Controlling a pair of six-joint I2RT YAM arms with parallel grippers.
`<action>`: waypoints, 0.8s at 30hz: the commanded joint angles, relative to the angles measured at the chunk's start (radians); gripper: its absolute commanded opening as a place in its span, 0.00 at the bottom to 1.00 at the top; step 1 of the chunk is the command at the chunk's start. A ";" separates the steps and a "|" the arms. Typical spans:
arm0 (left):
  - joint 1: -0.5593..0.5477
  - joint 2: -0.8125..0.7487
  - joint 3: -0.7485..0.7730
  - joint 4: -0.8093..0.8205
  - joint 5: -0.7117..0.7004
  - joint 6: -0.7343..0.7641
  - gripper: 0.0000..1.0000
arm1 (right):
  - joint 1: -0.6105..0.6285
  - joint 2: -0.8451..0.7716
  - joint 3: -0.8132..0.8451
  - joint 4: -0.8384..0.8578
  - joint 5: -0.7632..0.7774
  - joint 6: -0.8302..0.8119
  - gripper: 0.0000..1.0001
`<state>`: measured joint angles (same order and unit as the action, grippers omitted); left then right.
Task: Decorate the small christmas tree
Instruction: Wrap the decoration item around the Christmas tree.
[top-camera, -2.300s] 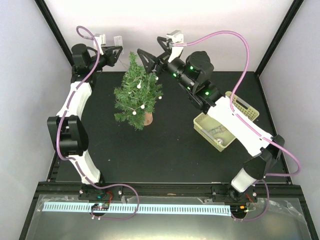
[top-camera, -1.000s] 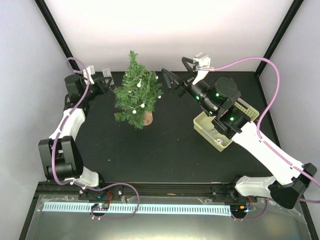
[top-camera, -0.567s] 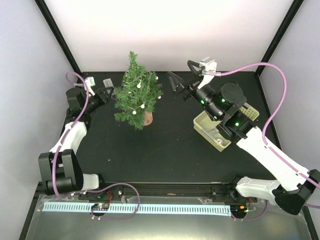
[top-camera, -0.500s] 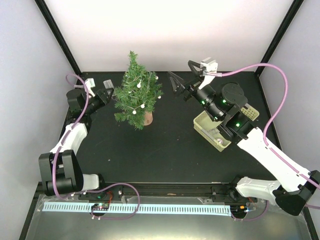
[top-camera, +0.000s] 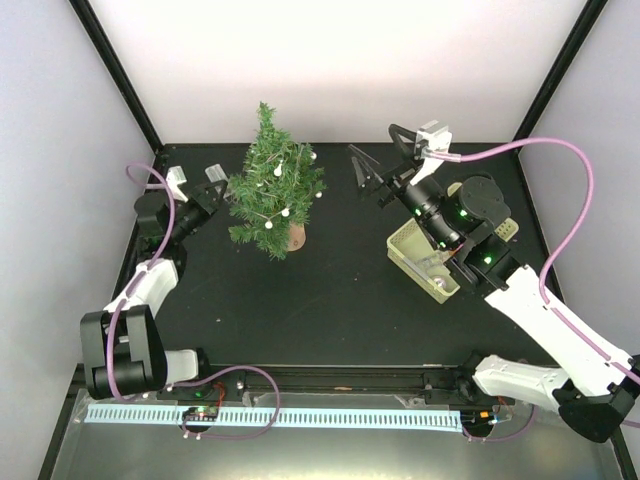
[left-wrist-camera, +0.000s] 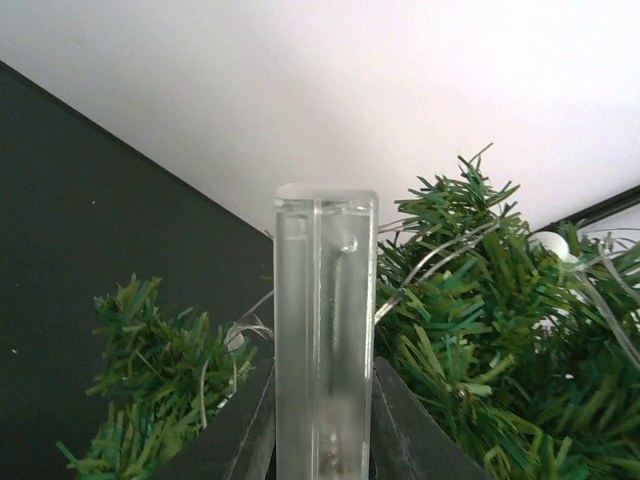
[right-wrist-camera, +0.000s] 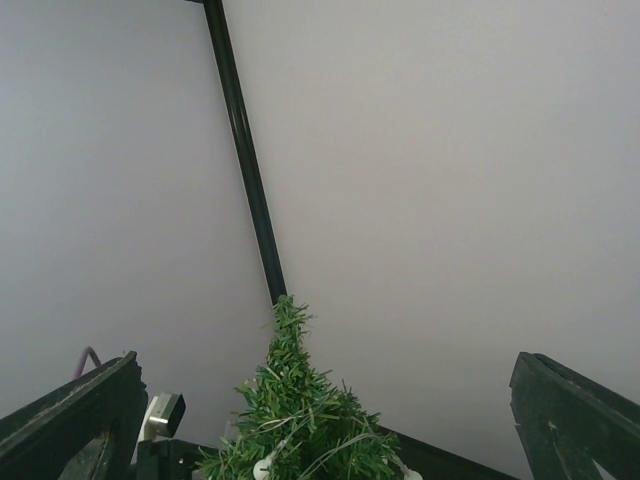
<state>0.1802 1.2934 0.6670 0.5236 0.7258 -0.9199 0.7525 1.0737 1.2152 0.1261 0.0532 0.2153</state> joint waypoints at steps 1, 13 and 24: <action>0.000 -0.061 -0.038 0.097 0.008 -0.084 0.04 | 0.006 -0.026 -0.018 0.010 0.030 0.003 1.00; -0.007 -0.058 -0.125 0.170 0.030 -0.138 0.06 | 0.006 -0.043 -0.046 0.016 0.036 0.022 1.00; -0.043 -0.066 -0.180 0.178 0.054 -0.074 0.10 | 0.007 -0.045 -0.055 0.018 0.040 0.023 1.00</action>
<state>0.1585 1.2434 0.5060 0.6540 0.7525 -1.0336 0.7525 1.0439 1.1660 0.1265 0.0704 0.2352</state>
